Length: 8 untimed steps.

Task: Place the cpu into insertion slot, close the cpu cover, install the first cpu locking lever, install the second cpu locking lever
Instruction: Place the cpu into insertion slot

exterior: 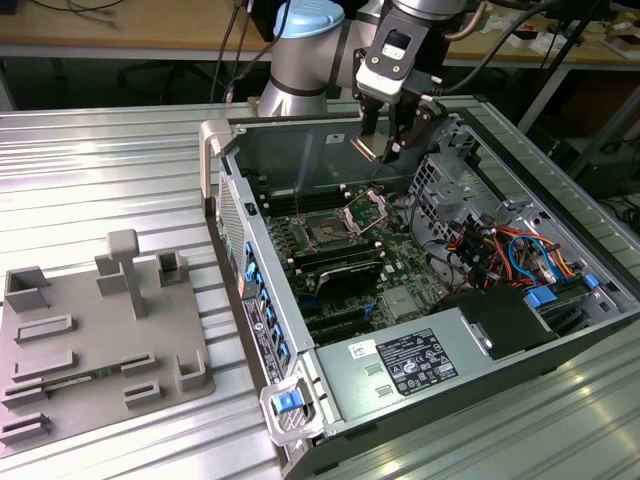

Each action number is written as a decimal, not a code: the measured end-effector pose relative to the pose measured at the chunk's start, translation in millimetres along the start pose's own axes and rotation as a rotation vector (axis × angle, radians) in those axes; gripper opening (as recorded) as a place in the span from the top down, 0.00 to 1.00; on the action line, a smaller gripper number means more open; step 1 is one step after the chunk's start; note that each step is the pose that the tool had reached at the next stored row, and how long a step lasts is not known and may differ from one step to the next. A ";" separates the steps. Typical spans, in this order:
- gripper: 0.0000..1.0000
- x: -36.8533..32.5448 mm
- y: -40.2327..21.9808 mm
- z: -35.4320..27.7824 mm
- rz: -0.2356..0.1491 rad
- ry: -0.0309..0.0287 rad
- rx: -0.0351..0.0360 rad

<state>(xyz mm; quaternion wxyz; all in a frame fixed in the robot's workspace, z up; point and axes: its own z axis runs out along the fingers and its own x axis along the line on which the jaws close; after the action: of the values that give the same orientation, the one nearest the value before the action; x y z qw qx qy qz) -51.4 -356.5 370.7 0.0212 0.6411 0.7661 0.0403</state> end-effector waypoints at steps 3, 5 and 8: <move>0.45 -0.1 -0.3 2.7 0.039 -0.0034 0.0017; 0.45 -0.1 -0.5 4.8 0.062 -0.0054 0.0055; 0.45 -0.1 -0.8 8.0 0.088 -0.0074 0.0106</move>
<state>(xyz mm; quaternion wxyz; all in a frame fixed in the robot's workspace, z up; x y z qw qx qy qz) -51.4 -356.5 362.6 0.0188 0.6743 0.7374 0.0348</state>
